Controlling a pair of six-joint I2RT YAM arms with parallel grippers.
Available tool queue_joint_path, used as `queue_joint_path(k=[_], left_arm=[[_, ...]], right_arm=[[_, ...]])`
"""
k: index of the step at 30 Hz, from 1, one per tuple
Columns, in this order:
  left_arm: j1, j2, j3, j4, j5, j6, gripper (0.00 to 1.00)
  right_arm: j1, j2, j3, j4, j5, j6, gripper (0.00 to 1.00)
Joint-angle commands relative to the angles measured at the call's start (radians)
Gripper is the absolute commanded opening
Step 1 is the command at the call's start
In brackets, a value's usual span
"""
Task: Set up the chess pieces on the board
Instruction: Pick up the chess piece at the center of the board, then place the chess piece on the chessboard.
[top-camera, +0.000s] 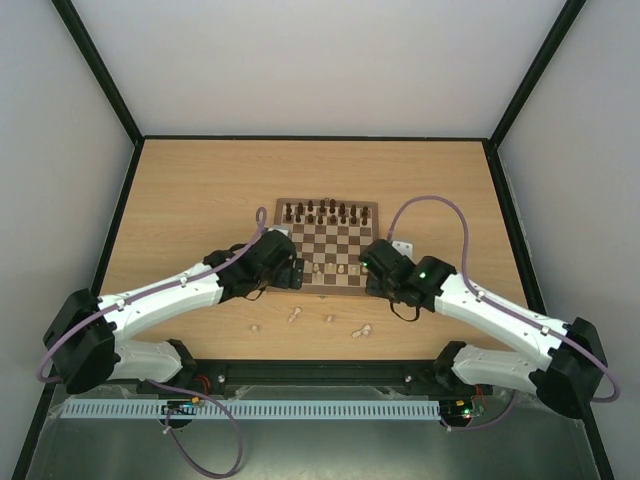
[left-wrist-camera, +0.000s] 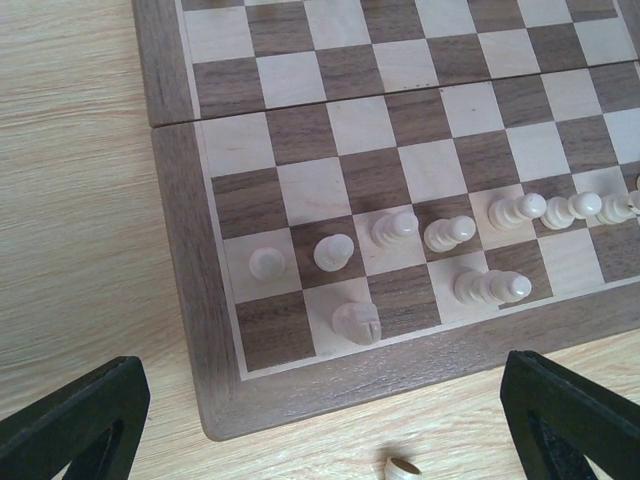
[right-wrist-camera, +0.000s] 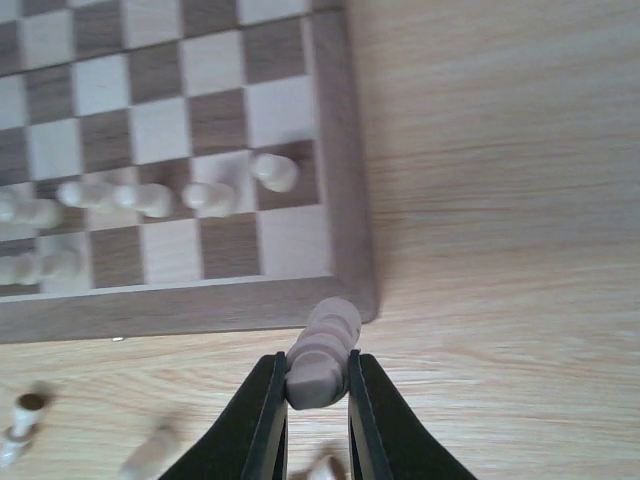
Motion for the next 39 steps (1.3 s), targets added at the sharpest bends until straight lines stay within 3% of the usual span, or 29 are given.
queue_joint_path(k=[1, 19, 39], left_arm=[[0.019, -0.026, -0.015, -0.019, -0.01, 0.008, 0.99], [0.04, -0.071, -0.027, -0.045, -0.025, -0.001, 0.99], [0.062, -0.109, -0.05, -0.05, -0.023, -0.001, 0.99]], right_arm=[[0.054, 0.071, 0.081, -0.054, 0.031, -0.024, 0.11], [0.119, 0.372, 0.266, 0.079, -0.047, -0.15, 0.13], [0.128, 0.51, 0.346, 0.117, -0.078, -0.191, 0.14]])
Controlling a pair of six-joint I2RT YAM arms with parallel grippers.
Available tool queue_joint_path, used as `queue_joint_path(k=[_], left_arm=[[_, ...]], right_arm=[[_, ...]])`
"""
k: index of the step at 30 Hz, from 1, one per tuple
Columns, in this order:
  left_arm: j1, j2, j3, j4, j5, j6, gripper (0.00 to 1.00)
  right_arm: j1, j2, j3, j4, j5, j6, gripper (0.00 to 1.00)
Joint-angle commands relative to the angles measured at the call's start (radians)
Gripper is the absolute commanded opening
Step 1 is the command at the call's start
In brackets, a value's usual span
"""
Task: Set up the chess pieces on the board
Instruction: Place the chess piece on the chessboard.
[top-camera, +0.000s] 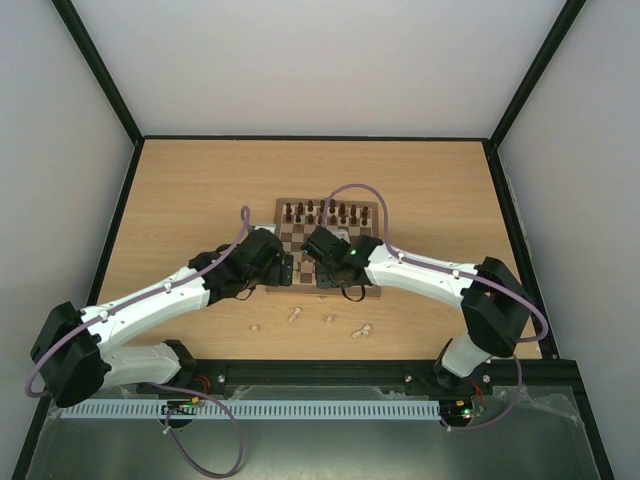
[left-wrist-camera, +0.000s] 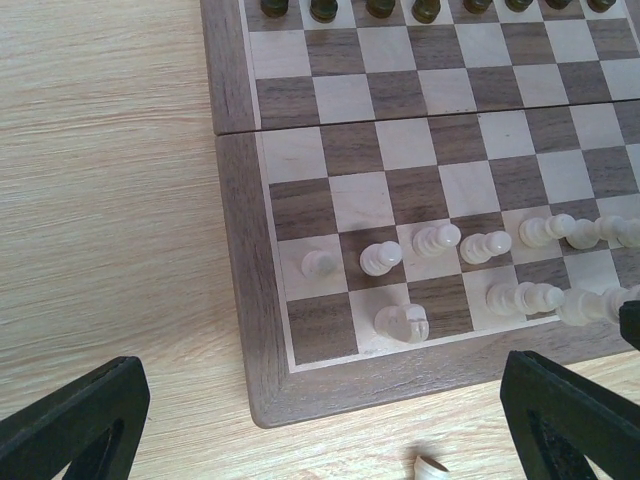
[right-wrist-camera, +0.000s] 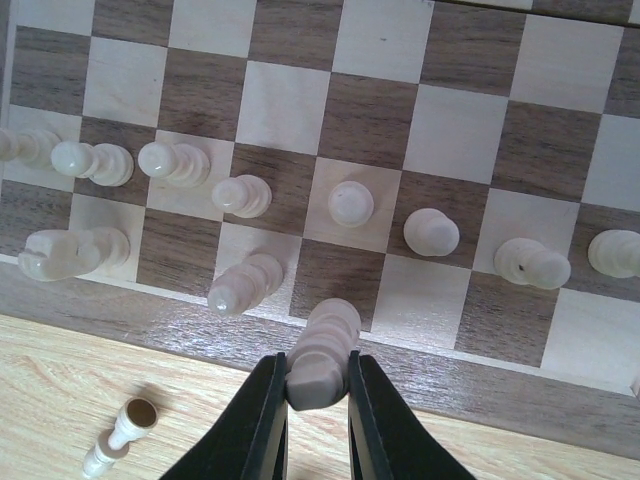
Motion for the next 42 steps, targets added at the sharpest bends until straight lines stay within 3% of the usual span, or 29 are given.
queue_joint_path(k=[1, 21, 29, 42], left_arm=[[0.013, -0.02, -0.017, -0.024, -0.012, 0.002, 0.99], [0.018, -0.023, -0.023, -0.017, -0.005, 0.009, 0.99], [0.018, -0.023, -0.023, -0.015, -0.003, 0.01, 0.99], [0.022, -0.008, -0.016, -0.018, -0.003, 0.007, 0.99]], right_arm=[[0.008, 0.027, 0.034, -0.013, 0.003, -0.014, 0.14], [0.008, 0.071, 0.044, -0.012, 0.019, -0.018, 0.18], [0.008, 0.066, 0.04, -0.012, 0.02, -0.016, 0.29], [0.007, -0.011, -0.006, -0.005, 0.026, -0.013, 0.37]])
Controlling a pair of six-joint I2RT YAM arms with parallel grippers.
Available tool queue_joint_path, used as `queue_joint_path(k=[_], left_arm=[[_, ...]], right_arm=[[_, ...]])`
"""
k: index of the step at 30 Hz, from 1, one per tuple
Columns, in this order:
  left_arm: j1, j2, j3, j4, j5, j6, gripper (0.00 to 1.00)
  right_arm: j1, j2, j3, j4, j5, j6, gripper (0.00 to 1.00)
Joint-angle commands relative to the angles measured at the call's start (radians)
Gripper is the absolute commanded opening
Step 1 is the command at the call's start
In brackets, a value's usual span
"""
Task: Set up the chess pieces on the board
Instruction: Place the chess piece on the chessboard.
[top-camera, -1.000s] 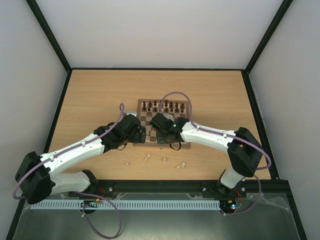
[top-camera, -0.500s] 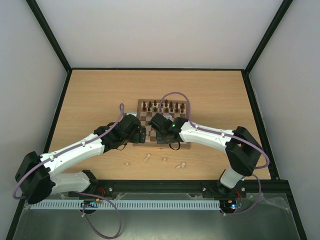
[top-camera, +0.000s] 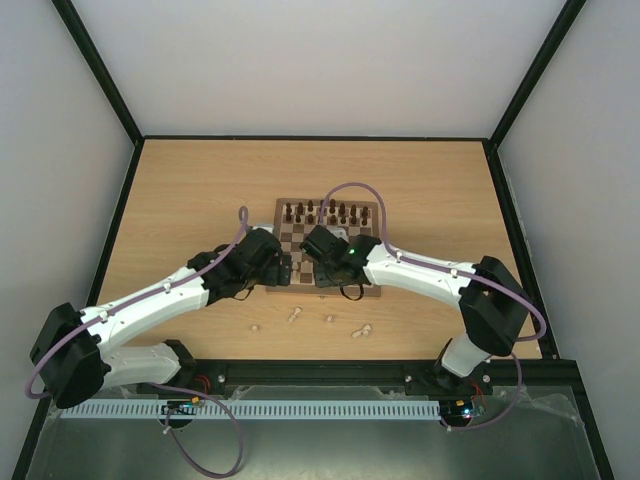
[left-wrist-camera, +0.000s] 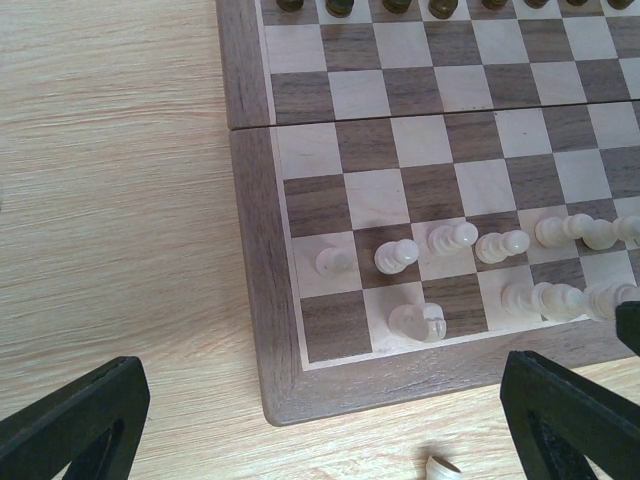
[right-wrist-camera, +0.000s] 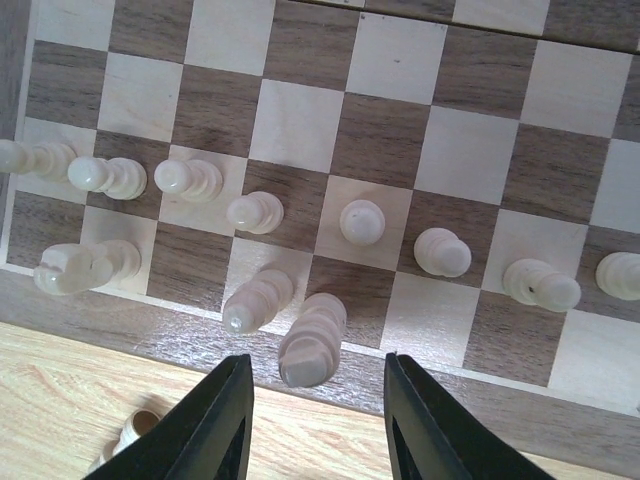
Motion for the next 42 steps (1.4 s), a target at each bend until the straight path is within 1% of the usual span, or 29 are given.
queue_joint_path(k=[1, 12, 22, 29, 32, 42], left_arm=[[0.011, -0.002, -0.005, -0.014, -0.004, 0.005, 0.99], [0.011, 0.016, 0.005, -0.022, -0.02, -0.011, 0.99], [0.015, 0.023, 0.017, -0.028, -0.031, -0.018, 0.99], [0.017, 0.018, 0.016, -0.032, -0.034, -0.02, 0.99], [0.017, 0.011, 0.011, -0.031, -0.034, -0.021, 0.99], [0.02, 0.006, 0.007, -0.031, -0.033, -0.02, 0.99]], right_arm=[[0.007, -0.041, -0.027, -0.016, 0.016, 0.0, 0.37], [0.008, -0.027, -0.038, 0.027, -0.006, -0.036, 0.39], [0.008, 0.018, -0.015, 0.021, -0.003, -0.063, 0.39], [0.008, 0.027, -0.017, 0.016, 0.006, -0.063, 0.38], [0.008, 0.034, -0.017, 0.016, 0.006, -0.062, 0.35], [0.007, 0.062, -0.011, -0.007, 0.048, -0.047, 0.32]])
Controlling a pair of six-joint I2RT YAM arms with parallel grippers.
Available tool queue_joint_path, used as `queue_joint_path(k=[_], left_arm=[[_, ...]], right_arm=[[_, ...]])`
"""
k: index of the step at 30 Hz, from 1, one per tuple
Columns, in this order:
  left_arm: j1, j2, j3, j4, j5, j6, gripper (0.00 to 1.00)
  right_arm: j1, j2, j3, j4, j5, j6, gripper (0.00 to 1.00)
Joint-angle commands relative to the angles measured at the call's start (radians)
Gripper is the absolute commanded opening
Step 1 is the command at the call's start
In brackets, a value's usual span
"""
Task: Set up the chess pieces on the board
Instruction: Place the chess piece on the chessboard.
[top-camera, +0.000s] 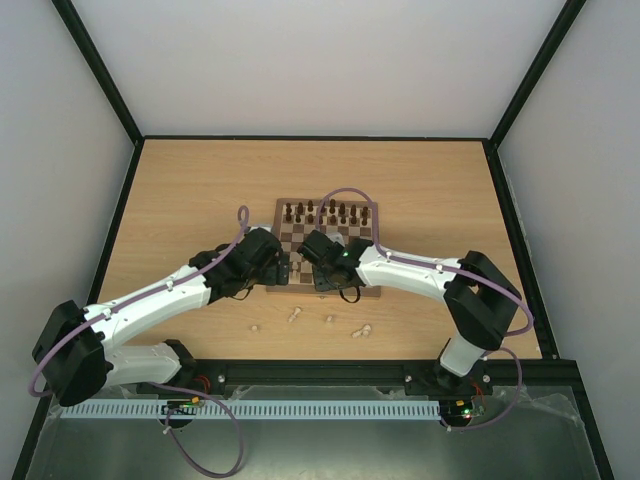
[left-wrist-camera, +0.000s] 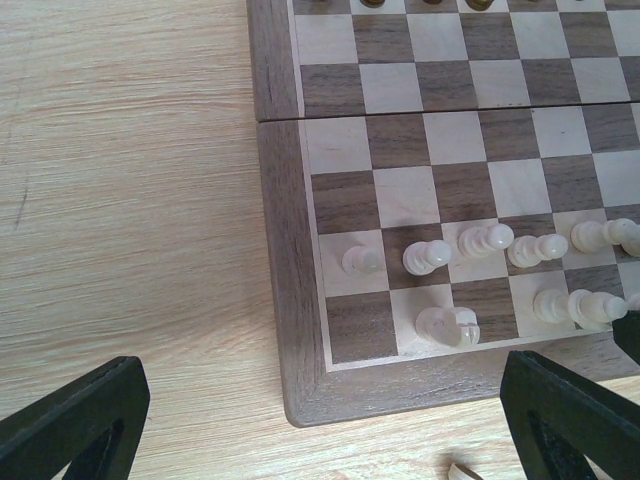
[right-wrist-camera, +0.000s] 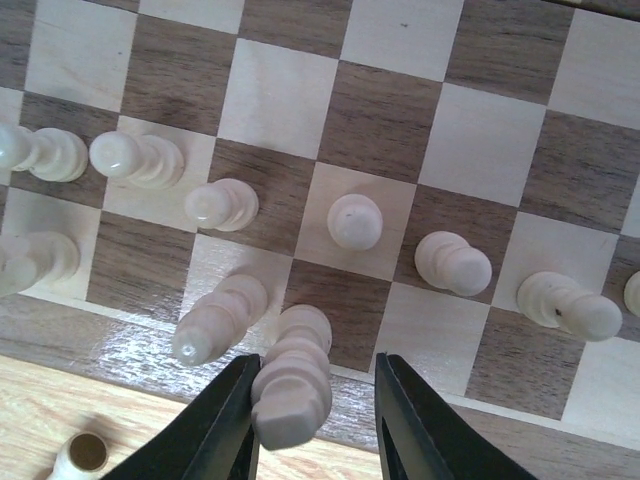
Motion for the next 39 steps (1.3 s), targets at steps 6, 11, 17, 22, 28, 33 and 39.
queue_joint_path(k=[6, 11, 17, 22, 28, 33, 39], left_arm=[[0.007, -0.006, 0.006, -0.011, -0.01, -0.006, 0.99], [0.008, -0.005, 0.006, -0.01, -0.008, -0.003, 0.99], [0.008, -0.004, 0.007, -0.009, -0.008, -0.006, 0.99], [0.008, -0.001, 0.008, -0.007, -0.007, -0.005, 0.99], [0.009, 0.001, 0.013, -0.006, -0.006, -0.005, 0.99], [0.008, 0.001, 0.021, -0.01, -0.008, -0.004, 0.99], [0.008, -0.001, 0.03, -0.016, -0.014, -0.006, 0.99]], right_arm=[[0.008, 0.015, 0.019, -0.06, 0.063, 0.009, 0.3], [0.008, 0.016, 0.02, -0.062, 0.068, 0.009, 0.3], [0.007, 0.017, 0.021, -0.06, 0.066, 0.006, 0.3], [0.007, 0.015, 0.019, -0.06, 0.065, 0.006, 0.3], [0.007, -0.016, 0.008, -0.033, 0.039, -0.006, 0.31], [0.008, -0.044, 0.001, -0.016, 0.032, -0.014, 0.34], [0.008, -0.081, -0.022, 0.014, 0.015, -0.025, 0.38]])
